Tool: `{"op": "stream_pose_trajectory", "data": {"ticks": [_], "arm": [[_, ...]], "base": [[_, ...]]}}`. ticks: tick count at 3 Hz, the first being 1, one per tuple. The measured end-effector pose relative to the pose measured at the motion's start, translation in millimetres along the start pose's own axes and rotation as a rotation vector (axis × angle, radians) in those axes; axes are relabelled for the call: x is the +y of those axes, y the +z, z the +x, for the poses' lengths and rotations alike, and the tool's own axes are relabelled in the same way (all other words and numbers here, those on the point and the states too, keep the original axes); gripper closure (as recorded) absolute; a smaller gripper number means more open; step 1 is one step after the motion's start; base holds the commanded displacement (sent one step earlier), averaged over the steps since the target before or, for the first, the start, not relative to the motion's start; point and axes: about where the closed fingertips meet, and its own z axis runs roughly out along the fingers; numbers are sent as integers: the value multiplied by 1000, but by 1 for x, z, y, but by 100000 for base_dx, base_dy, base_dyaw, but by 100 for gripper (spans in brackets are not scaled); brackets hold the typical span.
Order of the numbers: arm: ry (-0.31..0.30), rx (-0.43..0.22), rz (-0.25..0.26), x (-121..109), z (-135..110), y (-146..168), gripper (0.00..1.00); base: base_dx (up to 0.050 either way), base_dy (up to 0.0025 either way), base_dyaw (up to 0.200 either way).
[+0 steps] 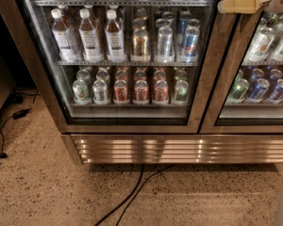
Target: Open left fridge door
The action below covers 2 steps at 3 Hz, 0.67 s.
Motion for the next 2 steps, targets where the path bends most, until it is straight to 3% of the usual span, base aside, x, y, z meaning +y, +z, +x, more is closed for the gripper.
{"op": "stream_pose_trajectory", "data": {"ticks": [1, 2], "arm": [[0, 0, 0, 0, 0, 0, 94], [0, 0, 0, 0, 0, 0, 100]], "base": [[0, 0, 0], [0, 0, 0]]}}
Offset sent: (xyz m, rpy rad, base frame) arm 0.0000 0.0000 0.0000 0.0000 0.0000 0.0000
